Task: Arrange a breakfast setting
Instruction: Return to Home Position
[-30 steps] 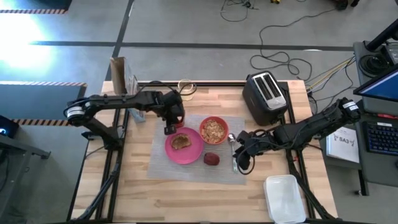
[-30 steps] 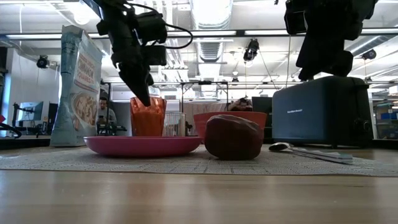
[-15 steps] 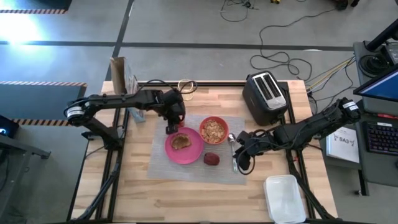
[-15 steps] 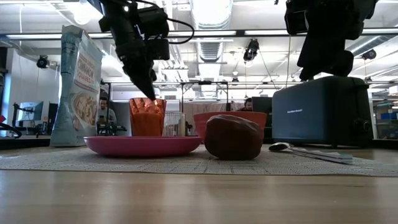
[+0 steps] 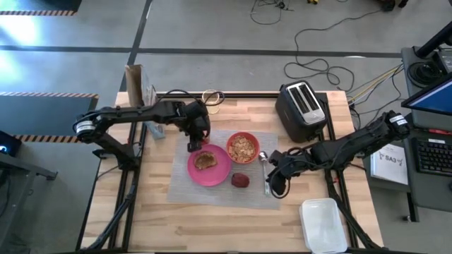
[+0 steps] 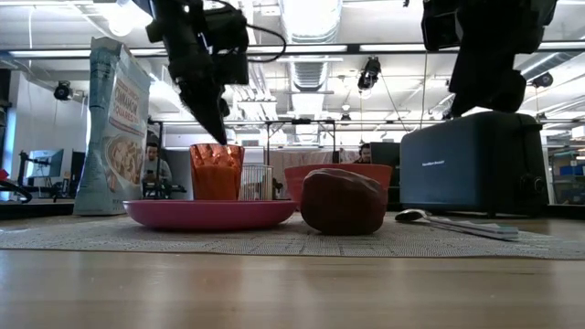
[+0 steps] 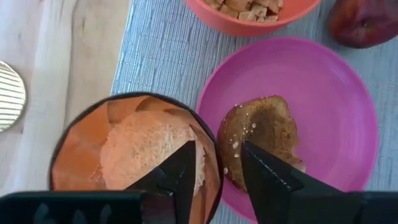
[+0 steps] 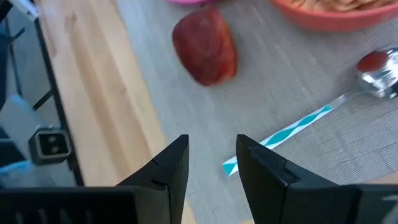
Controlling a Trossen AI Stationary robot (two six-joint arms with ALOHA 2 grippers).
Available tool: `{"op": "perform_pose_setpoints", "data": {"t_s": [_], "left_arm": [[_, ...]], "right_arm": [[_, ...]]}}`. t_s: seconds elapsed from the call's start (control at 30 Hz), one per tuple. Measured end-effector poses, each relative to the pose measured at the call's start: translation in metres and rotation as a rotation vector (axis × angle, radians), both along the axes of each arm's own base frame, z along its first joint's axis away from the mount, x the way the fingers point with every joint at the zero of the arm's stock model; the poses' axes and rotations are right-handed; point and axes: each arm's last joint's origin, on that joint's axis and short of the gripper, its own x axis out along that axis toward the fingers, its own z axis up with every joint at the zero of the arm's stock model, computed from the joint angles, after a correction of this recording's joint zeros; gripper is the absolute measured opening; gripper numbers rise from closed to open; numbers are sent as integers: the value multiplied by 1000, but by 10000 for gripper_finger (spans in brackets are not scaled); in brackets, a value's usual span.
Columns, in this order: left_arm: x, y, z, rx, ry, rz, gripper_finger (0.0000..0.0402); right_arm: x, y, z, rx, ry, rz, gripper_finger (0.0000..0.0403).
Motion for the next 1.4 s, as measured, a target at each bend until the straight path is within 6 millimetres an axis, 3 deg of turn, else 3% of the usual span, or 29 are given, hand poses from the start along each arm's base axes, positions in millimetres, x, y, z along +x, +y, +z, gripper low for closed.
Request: {"op": "perform_pose_setpoints", "data": {"t_s": [0.27, 0.53, 0.73, 0.9, 1.1, 1.4], "left_arm": [[8, 0, 38, 13, -58, -35, 131], [13, -15, 58, -116, -120, -143, 132], [19, -51, 58, -165, -121, -266, 132], [22, -92, 64, -176, -127, -392, 132], [23, -126, 81, -125, -166, -486, 133], [23, -144, 100, -40, -214, -497, 133]], "right_arm": [[-3, 0, 4, -16, -20, 62, 123], [-15, 0, 20, -59, -124, 350, 123], [-31, -5, 39, -190, -280, 497, 123], [-47, -14, 42, -273, -399, 544, 123], [-65, -29, 16, -298, -510, 485, 123], [-82, -34, -39, -224, -635, 403, 123]]}}
